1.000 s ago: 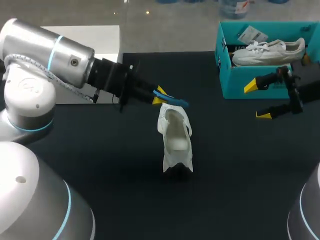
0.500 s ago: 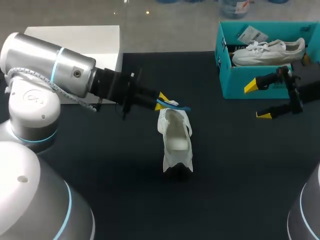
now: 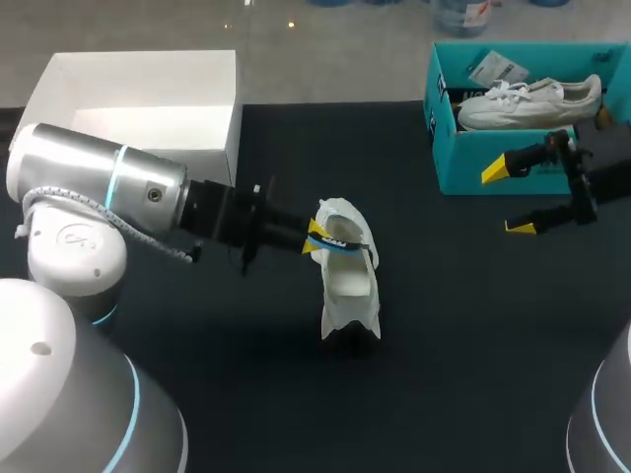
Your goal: Take the shoe out of the shoebox, open the shoe tongue, remove and reinsert the insole, then place the shoe into the shoebox
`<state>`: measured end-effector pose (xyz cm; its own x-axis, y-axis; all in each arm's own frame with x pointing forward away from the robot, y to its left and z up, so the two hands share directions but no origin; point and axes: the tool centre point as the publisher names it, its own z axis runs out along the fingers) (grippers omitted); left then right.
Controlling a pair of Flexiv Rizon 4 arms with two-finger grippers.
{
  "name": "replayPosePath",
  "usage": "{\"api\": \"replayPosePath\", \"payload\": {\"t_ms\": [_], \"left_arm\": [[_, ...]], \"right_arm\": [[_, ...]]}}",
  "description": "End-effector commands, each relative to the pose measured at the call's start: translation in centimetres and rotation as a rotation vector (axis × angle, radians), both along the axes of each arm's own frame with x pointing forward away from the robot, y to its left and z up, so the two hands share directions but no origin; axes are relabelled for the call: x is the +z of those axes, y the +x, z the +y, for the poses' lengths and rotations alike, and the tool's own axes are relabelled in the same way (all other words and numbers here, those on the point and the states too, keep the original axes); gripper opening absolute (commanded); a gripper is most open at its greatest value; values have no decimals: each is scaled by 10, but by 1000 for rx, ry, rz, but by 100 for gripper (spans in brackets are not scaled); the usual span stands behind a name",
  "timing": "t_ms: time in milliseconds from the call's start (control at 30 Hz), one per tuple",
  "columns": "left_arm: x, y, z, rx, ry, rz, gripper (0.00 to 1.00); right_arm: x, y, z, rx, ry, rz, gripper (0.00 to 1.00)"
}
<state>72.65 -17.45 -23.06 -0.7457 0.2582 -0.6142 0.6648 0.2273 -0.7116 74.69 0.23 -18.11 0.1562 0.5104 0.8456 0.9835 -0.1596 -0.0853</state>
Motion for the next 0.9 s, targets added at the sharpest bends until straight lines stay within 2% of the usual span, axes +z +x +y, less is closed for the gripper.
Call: {"api": "replayPosePath", "payload": {"t_ms": [33, 500, 667, 900], "left_arm": [[-14, 5, -7, 2, 8, 8, 0], [-58, 24, -11, 18, 26, 37, 0], [-46, 20, -12, 25, 19, 33, 0], [-19, 10, -14, 17, -13, 17, 0]], "right_arm": [[0, 0, 1, -1, -4, 2, 100], [0, 0, 1, -1, -4, 2, 100], [0, 0, 1, -1, -4, 2, 100], [0, 0, 1, -1, -4, 2, 100]]}}
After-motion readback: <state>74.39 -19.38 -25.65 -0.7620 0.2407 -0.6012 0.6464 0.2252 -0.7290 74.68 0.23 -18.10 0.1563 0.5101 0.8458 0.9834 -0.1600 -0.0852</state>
